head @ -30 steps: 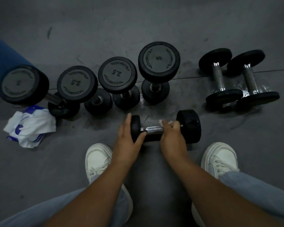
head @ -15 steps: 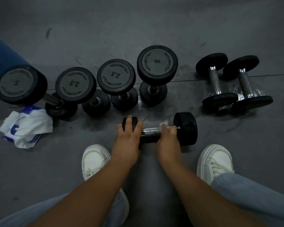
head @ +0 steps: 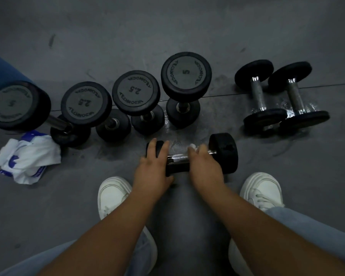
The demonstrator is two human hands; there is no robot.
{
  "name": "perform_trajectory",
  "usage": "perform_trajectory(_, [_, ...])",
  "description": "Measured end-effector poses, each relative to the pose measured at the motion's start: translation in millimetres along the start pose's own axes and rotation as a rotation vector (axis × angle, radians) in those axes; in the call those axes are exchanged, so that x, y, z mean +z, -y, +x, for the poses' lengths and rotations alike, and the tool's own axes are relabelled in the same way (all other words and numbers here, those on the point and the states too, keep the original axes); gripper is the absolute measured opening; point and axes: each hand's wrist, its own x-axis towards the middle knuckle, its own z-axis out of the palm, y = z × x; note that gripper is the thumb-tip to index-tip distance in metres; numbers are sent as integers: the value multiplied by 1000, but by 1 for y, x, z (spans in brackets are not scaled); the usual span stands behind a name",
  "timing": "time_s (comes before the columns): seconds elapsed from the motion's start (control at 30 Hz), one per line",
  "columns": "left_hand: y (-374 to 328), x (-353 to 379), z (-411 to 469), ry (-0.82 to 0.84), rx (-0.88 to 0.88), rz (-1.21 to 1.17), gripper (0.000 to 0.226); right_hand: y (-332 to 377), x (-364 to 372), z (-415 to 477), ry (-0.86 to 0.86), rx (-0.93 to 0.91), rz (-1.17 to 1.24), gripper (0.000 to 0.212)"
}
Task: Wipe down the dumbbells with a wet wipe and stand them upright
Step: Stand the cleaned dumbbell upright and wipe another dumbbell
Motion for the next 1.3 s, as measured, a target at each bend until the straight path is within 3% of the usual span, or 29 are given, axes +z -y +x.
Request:
perform_trajectory(0.1, [-5,-2,4,-8,-22,-13,92,12,-7,10,-39,-26,-187,25])
perform_trajectory(0.2, [-6,-13,16,48,-52,-22,87,11,-25,31,72,-99,-265,27])
perform_trajectory(0.4, [2,-29,25,412,-102,-101,110,9,-33,35,373,-127,-309,33])
perform_trajectory(0.53, [-4,-16,-5,173,-110,-146,98,14,-23,5,218,-10,-140,29])
perform_trajectory(0.63, [-14,-9,-21,-53,-106,-48,69,25,-10,-7,229,-136,130,27])
perform_trajectory(0.7, [-16,-4,-28,-129,-98,-49,62,21,-12,-1,211,-103,291,27])
perform_trajectory(0.77, [-12,6,-31,-127,-52,-54,76,12,-12,0,28,60,259,27])
perform_trajectory(0.9, [-2,12,-25,22,16,29,114,18,-3,-15,198,-113,181,37])
perform_trajectory(0.93, [-1,10,-22,46,10,34,117,14,-1,-12,171,-60,215,40])
perform_trajectory(1.0, [0,4,-14,54,17,32,120,6,1,-6,28,109,226,44])
perform_trajectory(1.13, [7,-7,1,68,28,-46,124,17,-1,-16,131,-97,184,49])
perform_trajectory(1.23, [16,-5,-5,-21,30,-204,118,5,-4,-7,-34,150,203,46])
perform_trajectory(1.3, [13,6,-16,-138,43,-212,105,12,-3,-9,45,31,132,49])
